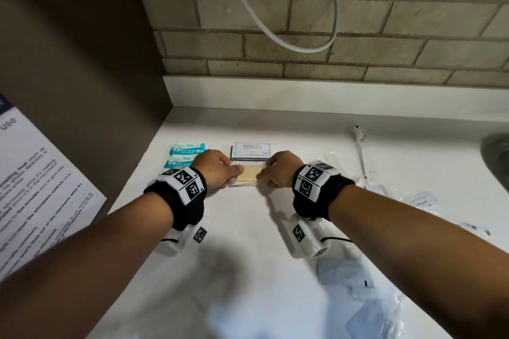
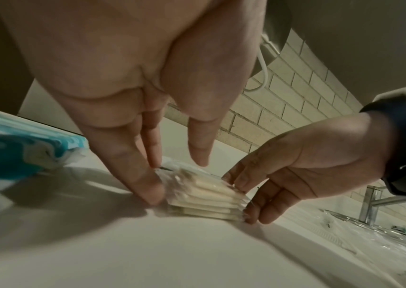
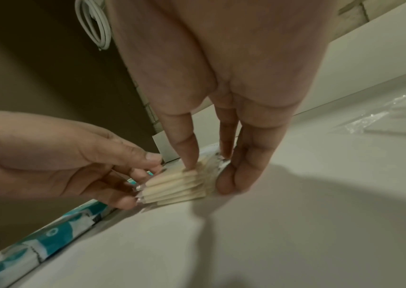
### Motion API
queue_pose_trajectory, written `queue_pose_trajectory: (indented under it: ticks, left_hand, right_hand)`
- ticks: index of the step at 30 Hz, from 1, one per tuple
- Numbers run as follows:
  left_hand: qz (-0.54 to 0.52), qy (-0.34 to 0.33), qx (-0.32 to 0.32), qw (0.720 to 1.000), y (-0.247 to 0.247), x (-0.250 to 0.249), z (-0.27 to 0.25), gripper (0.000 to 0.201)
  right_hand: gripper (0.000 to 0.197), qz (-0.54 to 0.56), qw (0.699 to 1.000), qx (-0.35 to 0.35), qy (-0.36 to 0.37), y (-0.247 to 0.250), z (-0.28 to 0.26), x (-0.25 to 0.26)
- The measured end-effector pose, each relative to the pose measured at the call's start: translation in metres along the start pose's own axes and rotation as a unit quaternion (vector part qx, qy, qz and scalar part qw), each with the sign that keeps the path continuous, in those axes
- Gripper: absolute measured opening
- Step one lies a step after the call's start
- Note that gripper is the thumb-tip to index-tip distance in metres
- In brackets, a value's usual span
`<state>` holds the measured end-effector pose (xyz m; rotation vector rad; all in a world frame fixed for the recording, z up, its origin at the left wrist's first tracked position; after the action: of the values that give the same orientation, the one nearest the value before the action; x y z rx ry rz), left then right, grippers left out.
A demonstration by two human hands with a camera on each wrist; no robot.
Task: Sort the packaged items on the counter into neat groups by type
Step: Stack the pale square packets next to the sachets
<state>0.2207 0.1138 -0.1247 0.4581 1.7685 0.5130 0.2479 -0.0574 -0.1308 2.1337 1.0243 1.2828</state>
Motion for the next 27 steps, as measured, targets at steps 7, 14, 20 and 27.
queue_pose_trajectory:
  ticks: [7,14,20,27]
  left_hand:
    - [0.096,-0.032,0.094,0.99,-0.003,-0.002,-0.005,0.074]
    - [0.216,-0.096,0.098,0.967,-0.01,-0.017,-0.006,0.081]
    - [0.217,-0.106,0.109,0.964,-0.009,-0.014,0.0,0.077]
    - [0.271,-0.143,0.131,0.943,-0.01,-0.02,0.0,0.077]
  right_hand:
    - [0.022,0.006,1.0,0.022,0.021,-0.003,-0.009,0.002]
    - [0.022,-0.022,0.999,0.016,0.026,-0.002,-0.01,0.004]
    - [0.047,-0.037,0.999,0.021,0.026,0.0,-0.011,0.003]
    - [0.078,-0.172,0.98,-0.037,0.09,0.011,-0.025,0.013]
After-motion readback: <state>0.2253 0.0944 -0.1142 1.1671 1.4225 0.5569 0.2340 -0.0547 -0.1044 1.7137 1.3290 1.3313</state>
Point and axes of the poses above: each hand's wrist, its own z-axis towards the middle knuckle, its own y-axis out of the back of the hand, x = y × z, the point moved 7 cm from there along z, towards the middle knuckle, and after that the axes turned 8 degrees about -y, right-handed, at the moved point
